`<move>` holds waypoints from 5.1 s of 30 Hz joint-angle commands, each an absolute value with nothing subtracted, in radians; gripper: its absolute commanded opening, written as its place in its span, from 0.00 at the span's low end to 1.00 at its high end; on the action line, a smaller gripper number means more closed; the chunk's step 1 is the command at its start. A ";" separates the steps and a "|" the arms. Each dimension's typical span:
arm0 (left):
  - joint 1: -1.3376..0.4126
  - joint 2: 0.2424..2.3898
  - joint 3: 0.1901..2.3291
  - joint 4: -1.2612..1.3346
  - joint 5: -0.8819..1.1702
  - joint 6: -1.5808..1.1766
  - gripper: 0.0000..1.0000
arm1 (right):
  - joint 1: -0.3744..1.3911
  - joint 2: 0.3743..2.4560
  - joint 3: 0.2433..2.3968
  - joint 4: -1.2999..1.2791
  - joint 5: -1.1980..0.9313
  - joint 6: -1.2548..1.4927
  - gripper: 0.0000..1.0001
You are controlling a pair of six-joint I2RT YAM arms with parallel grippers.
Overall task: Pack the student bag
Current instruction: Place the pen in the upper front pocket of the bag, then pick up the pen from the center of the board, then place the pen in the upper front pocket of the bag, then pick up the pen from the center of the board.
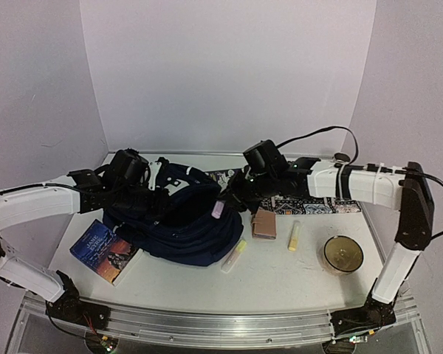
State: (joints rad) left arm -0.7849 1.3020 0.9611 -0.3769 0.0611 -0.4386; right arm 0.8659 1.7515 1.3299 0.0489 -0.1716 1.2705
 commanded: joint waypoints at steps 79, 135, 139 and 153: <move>-0.790 1.240 0.957 -0.283 -0.011 -0.516 0.00 | 0.577 1.665 1.073 -0.253 -0.042 0.902 0.00; -0.781 1.198 1.005 -0.400 -0.266 -0.416 0.00 | 0.925 1.758 1.227 -0.310 0.095 1.122 0.60; -0.779 1.199 1.010 -0.409 -0.283 -0.410 0.00 | 0.965 1.846 1.271 -0.326 0.111 1.147 0.61; -0.775 1.180 1.005 -0.417 -0.235 -0.395 0.00 | 1.018 2.066 1.405 -0.378 0.148 1.183 0.56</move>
